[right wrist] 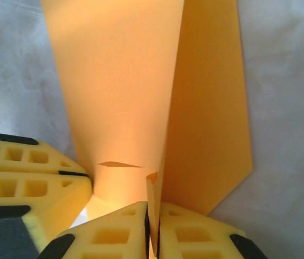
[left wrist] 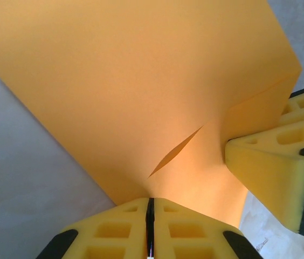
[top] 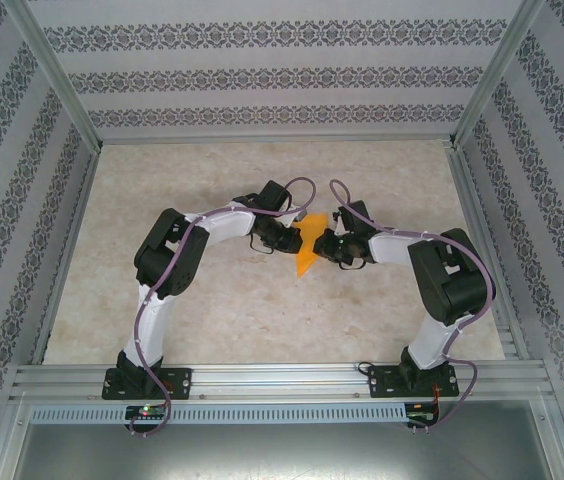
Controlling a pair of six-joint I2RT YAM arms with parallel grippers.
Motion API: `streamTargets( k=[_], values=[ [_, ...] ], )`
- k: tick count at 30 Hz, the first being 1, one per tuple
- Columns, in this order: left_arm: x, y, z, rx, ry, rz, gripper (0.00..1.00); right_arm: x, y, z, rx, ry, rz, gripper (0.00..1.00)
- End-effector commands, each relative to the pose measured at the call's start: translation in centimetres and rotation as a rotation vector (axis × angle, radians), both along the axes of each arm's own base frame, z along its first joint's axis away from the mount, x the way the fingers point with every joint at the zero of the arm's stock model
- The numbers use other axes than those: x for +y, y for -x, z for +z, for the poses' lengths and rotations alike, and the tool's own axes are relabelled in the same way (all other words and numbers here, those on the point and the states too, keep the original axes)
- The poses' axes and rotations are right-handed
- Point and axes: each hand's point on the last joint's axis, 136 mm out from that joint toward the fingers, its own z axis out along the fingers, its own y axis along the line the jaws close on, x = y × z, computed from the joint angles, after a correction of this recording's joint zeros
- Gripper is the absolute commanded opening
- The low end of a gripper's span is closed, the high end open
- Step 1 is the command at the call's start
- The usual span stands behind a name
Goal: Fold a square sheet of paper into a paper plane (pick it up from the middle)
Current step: Fourth fold the wing at the center of the table.
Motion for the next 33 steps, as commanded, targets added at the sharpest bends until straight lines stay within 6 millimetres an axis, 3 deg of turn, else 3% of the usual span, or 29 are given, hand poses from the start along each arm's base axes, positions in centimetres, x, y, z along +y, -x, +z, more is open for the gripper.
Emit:
streamTargets(
  k=[1,7,16,33],
  values=[
    [5.0,4.1,-6.9,0.207,-0.236,0.033,0.12,0.1,-0.4,0.7,-0.033,0.067,0.02,0.12],
    [4.7,4.1,-6.6,0.212,-0.216,0.031,0.12,1.1,-0.8,1.8,-0.057,0.082,0.039,0.09],
    [3.9,4.0,-5.3,0.217,-0.159,0.033,0.12,1.5,-0.8,1.3,-0.046,0.152,0.068,0.06],
    [4.1,4.1,-5.7,0.23,-0.13,0.041,0.11,3.9,-1.3,1.8,-0.029,0.039,0.075,0.1]
  ],
)
